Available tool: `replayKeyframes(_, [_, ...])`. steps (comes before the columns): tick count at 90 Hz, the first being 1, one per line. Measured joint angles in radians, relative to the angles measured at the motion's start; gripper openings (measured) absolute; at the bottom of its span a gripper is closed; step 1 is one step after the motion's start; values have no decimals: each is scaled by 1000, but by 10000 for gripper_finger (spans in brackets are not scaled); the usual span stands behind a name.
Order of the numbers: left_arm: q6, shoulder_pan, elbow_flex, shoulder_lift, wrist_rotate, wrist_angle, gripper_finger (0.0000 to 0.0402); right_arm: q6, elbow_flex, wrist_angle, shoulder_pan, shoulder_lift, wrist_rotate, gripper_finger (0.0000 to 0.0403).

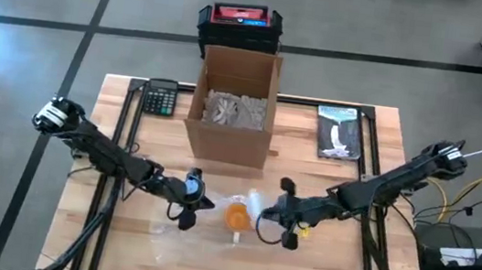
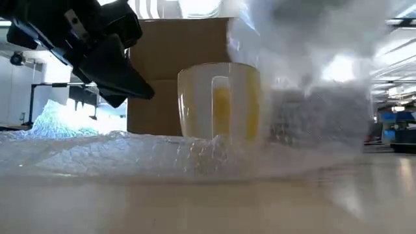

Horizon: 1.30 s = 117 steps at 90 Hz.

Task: Wrap mug
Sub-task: Wrap the yellow mug with bubble wrap

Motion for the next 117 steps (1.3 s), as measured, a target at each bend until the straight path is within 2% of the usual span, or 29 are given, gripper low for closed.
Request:
replayKeyframes(8, [0, 0, 0, -1, 0, 0, 0, -49, 27, 54, -14, 43, 0, 2])
replayKeyframes(32, [0, 0, 0, -2, -1, 44, 0, -102, 172, 5, -57, 272, -22, 2])
replayKeyframes(45, [-3, 0, 18, -27, -1, 40, 0, -104, 300, -174, -68, 392, -46, 2])
replayKeyframes(52, [-11, 0, 61, -37, 4, 33, 0, -103, 371, -313, -73, 447, -46, 2])
replayKeyframes(64, [24, -3, 152, -23, 5, 6, 0, -102, 464, -424, -77, 513, -44, 2])
replayKeyframes(77, [48, -3, 235, 72, 6, -51, 0, -106, 506, -453, -82, 537, -44, 2])
replayKeyframes(101, [55, -2, 419, 287, -4, -263, 0, -104, 510, -494, -88, 513, -60, 2])
replayKeyframes(117, [82, -2, 490, 331, -5, -304, 0, -65, 506, -572, -86, 459, -90, 2])
